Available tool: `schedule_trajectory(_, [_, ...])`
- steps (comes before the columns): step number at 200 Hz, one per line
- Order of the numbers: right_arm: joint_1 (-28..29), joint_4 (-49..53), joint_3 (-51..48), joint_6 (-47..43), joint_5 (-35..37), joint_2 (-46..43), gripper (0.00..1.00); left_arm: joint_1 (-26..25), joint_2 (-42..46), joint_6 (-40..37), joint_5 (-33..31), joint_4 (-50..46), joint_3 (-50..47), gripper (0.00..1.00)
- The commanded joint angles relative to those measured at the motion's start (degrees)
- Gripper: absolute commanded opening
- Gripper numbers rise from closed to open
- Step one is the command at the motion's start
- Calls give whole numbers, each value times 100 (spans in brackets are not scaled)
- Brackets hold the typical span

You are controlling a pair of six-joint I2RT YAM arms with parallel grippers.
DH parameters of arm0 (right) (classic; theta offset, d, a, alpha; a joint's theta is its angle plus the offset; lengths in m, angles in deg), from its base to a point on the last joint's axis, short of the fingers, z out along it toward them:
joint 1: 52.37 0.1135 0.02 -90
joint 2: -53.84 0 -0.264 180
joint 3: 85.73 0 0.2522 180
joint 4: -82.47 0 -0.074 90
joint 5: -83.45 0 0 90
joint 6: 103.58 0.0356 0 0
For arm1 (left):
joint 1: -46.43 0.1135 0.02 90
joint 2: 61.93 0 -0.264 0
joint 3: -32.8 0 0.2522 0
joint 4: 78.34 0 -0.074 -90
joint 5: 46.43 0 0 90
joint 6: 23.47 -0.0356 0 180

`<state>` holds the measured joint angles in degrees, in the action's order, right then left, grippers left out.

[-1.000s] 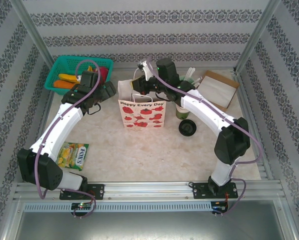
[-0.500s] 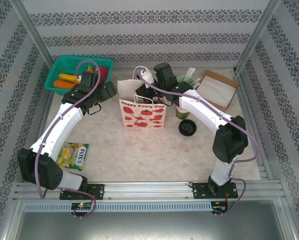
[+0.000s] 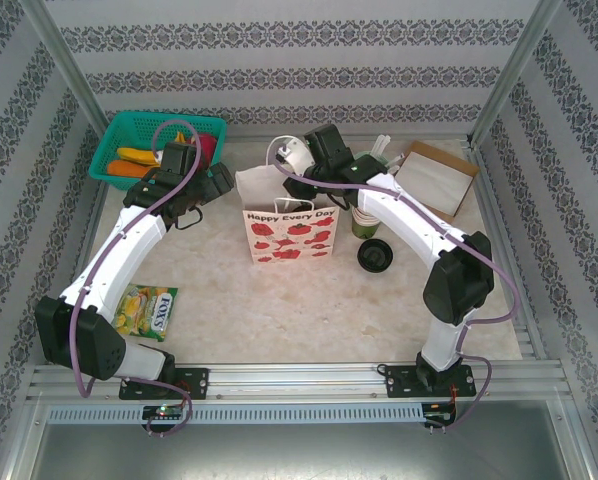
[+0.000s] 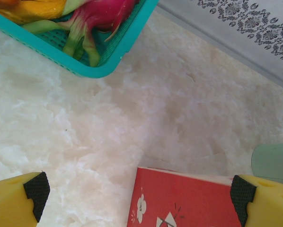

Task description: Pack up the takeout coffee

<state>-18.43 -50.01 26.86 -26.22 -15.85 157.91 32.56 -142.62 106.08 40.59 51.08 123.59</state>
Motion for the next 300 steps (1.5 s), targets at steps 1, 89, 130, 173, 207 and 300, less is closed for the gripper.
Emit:
schedule_trajectory(1, [91,500,325,-219,442,89,23,-28,23,86,52,-47,-4,100])
schedule_trajectory(89, [131,477,369,-109,-228,-290,43,-31,413,-120,695,537,-174,100])
schedule_trajectory(130, [131,469,308,-76,-282,-554,52,-44,453,-382,1714,863,-124,100])
schedule_trajectory(173, [2,395,31,-135,-637,-914,58,-204,121,-578,2013,761,154,93])
schedule_trajectory(207, [-88,419,4,-75,-599,-775,59,-340,-66,-681,2172,716,365,93])
schedule_trajectory(300, [-369,1122,965,427,-553,179,57,-336,-176,-808,2409,800,428,94])
